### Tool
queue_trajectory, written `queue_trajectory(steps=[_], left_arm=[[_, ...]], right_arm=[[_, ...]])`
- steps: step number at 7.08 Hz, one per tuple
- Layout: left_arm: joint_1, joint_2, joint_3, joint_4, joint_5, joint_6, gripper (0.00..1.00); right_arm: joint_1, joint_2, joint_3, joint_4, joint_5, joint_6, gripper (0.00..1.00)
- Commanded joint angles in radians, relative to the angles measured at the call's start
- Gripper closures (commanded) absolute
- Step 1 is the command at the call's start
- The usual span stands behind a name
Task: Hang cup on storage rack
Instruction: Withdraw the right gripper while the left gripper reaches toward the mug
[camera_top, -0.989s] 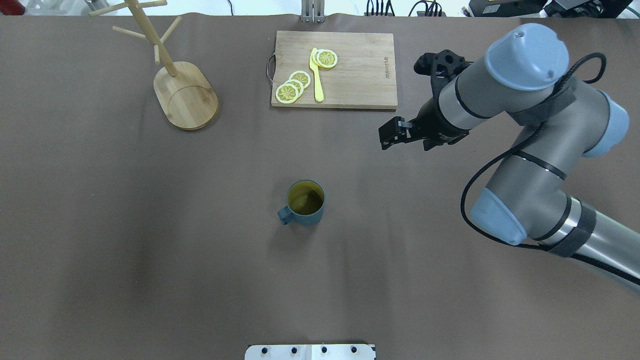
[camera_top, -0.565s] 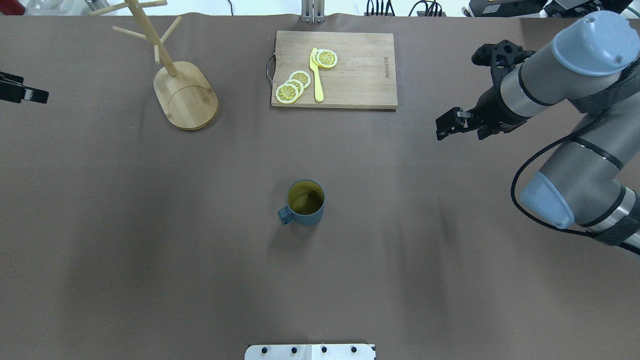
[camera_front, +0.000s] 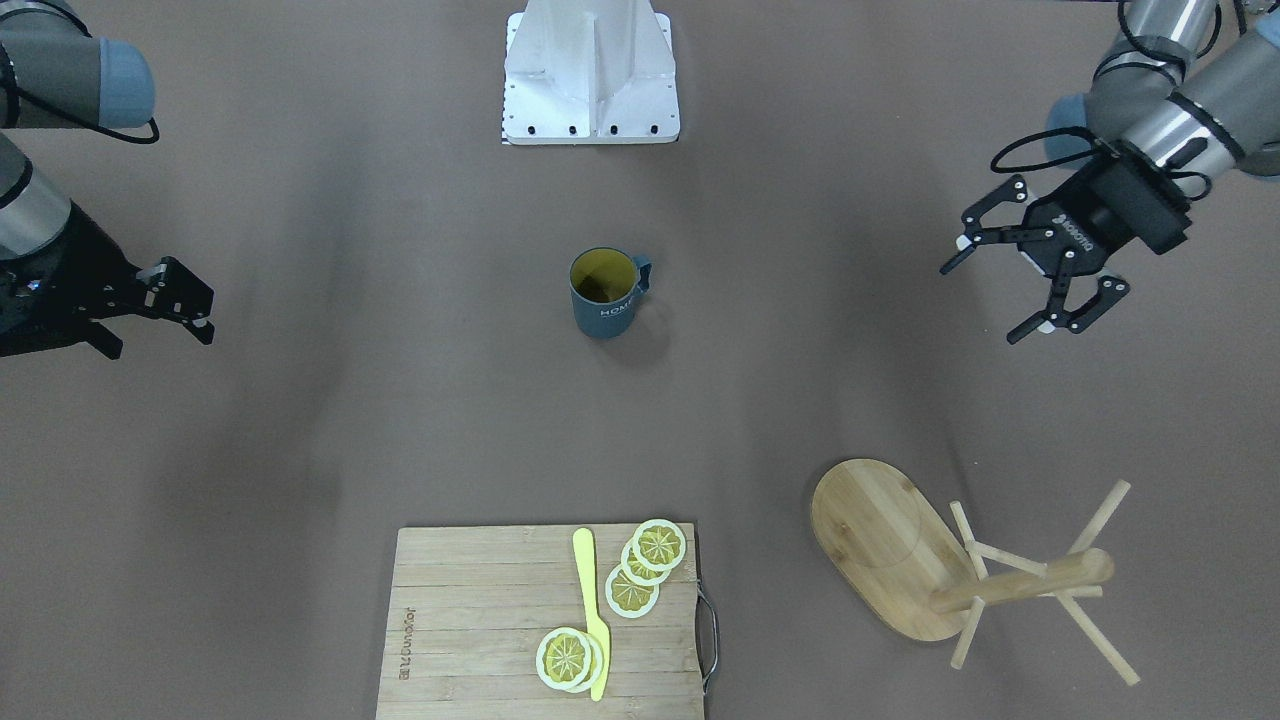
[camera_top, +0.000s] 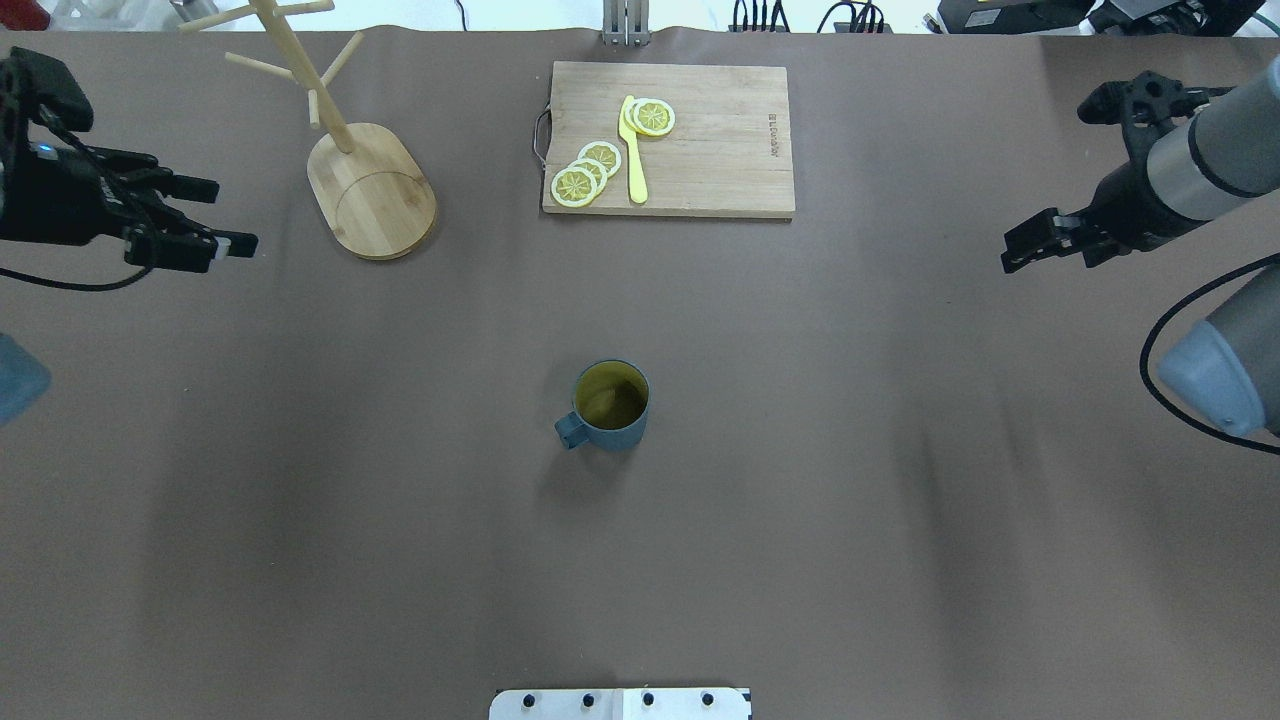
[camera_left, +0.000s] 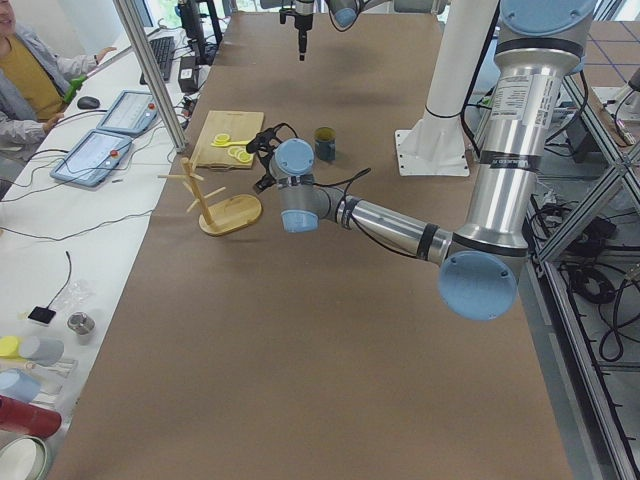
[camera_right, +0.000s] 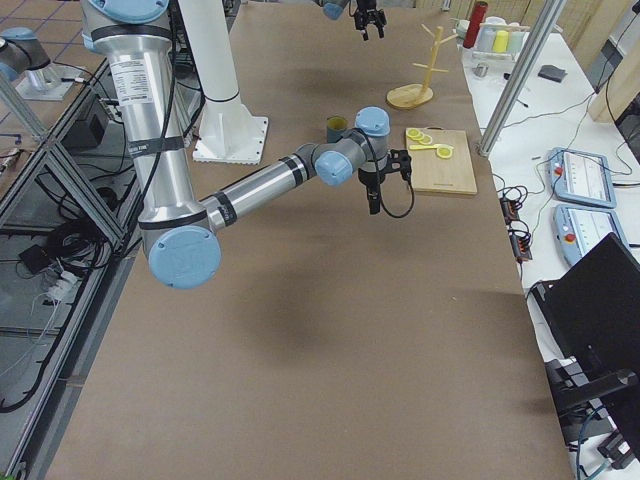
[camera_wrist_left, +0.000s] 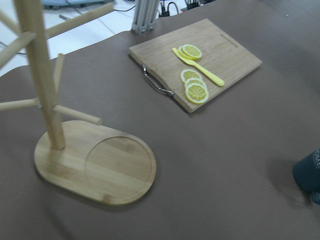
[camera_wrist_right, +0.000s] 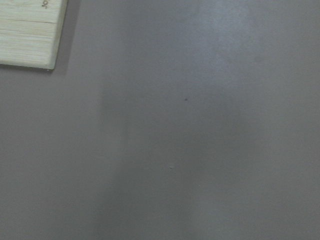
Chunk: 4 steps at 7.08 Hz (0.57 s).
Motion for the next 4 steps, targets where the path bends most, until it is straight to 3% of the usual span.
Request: queue_trajectory(steps=[1, 3, 4], left_arm=[[0.148, -0.065, 0.072, -0.171, 0.126, -0.002, 0.03], [0.237, -0.07, 0.128, -0.333, 0.187, -0.085, 0.03], [0.309, -0.086, 0.137, -0.375, 0.264, -0.115, 0.03]], right_arm=[[0.111, -0.066, -0.024, -0.003, 0.069, -0.131, 0.0], [0.138, -0.077, -0.027, -0.003, 0.083, -0.143, 0.0], [0.148, -0.078, -0.028, -0.004, 0.083, -0.145, 0.0]])
